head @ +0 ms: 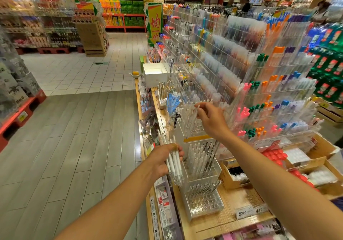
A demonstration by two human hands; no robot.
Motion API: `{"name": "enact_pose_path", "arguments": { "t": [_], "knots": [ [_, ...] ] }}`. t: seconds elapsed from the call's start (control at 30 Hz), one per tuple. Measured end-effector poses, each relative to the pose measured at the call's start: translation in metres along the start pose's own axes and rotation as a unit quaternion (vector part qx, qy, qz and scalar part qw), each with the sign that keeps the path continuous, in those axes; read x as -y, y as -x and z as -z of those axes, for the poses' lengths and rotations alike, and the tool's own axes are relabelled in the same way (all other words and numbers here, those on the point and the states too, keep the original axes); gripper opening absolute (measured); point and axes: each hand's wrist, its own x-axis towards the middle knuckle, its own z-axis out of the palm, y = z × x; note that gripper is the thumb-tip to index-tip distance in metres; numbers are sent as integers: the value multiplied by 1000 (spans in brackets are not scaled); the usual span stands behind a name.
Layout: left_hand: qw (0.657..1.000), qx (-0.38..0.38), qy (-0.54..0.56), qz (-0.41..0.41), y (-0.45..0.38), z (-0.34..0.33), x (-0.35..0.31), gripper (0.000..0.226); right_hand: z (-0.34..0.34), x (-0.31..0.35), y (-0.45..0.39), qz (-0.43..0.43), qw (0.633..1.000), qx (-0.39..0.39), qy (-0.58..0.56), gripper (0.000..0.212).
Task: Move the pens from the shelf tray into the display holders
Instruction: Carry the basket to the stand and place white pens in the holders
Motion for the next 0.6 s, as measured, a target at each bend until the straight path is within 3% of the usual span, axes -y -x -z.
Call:
{"name": "enact_pose_path", "arguments": {
  "t": [0.23,0.6],
  "knots": [
    [1000,-11,4,4,0,2,-4,12,1,0,-3,30,998,-49,-12,18],
    [1000,-16,-5,9,-2,2,-6,14,-5,3,-10,60,997,-40,30,20]
  ]
}}
